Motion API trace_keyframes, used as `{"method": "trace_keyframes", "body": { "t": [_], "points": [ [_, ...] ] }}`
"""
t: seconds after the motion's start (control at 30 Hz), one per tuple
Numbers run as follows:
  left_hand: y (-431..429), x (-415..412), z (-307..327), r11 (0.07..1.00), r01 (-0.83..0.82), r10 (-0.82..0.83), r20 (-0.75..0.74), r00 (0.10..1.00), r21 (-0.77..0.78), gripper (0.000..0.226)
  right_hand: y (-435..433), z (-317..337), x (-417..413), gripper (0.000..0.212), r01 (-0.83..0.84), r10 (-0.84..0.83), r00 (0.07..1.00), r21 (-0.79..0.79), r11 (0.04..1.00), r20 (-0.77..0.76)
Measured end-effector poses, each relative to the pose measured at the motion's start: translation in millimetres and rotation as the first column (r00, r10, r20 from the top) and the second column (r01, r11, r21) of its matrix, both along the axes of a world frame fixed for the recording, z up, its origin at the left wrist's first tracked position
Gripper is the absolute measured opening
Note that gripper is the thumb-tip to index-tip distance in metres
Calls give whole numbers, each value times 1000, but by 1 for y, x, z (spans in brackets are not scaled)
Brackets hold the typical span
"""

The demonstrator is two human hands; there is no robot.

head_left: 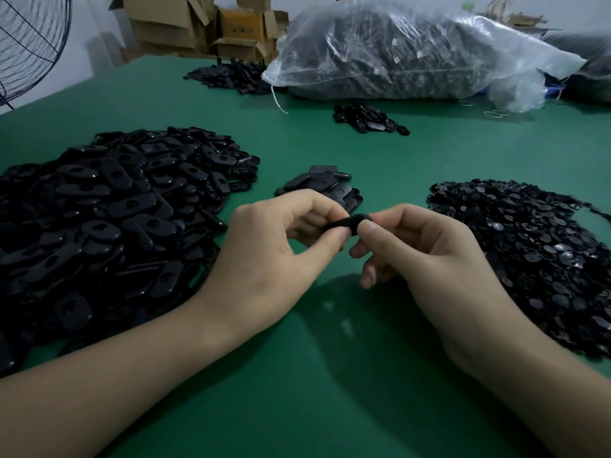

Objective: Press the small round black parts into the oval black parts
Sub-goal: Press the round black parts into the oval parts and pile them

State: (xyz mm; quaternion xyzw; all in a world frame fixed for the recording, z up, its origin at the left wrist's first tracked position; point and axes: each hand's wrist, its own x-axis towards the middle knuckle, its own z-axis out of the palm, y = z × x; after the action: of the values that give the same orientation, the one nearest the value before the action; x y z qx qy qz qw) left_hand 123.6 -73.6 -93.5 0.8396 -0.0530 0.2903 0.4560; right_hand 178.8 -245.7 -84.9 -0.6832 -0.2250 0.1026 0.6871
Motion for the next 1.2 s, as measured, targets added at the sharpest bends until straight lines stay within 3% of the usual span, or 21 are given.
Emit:
{"method": "trace_keyframes", "body": {
  "t": [0.13,0.3,0.4,0.6,0.97,1.07,1.2],
  "points": [
    [-1,-2,2,991,5,-7,11,1000,137,30,-2,-2,3,17,32,-33,998,-14,999,-51],
    [4,4,12,972,-99,89,55,994,214,25,-2,-2,5,14,32,-34,997,-19,999,-75],
    [14,16,23,972,-166,170,-13,985,165,22,-3,-2,8,7,52,-54,996,-23,998,-73],
    [33,63,41,913,-225,306,-208,929,339,21,-4,-2,11,6,39,-41,998,-46,998,-42],
    [51,98,34,892,-241,379,-343,859,383,37,-5,-6,14,5,5,-5,1000,-58,998,-10],
    [80,95,38,795,-265,519,-388,762,546,38,-5,-6,15,3,4,-4,1000,-66,998,7],
    [95,85,27,556,-246,687,-272,673,794,36,-6,-7,15,4,3,-1,1000,-76,997,31]
  ]
}}
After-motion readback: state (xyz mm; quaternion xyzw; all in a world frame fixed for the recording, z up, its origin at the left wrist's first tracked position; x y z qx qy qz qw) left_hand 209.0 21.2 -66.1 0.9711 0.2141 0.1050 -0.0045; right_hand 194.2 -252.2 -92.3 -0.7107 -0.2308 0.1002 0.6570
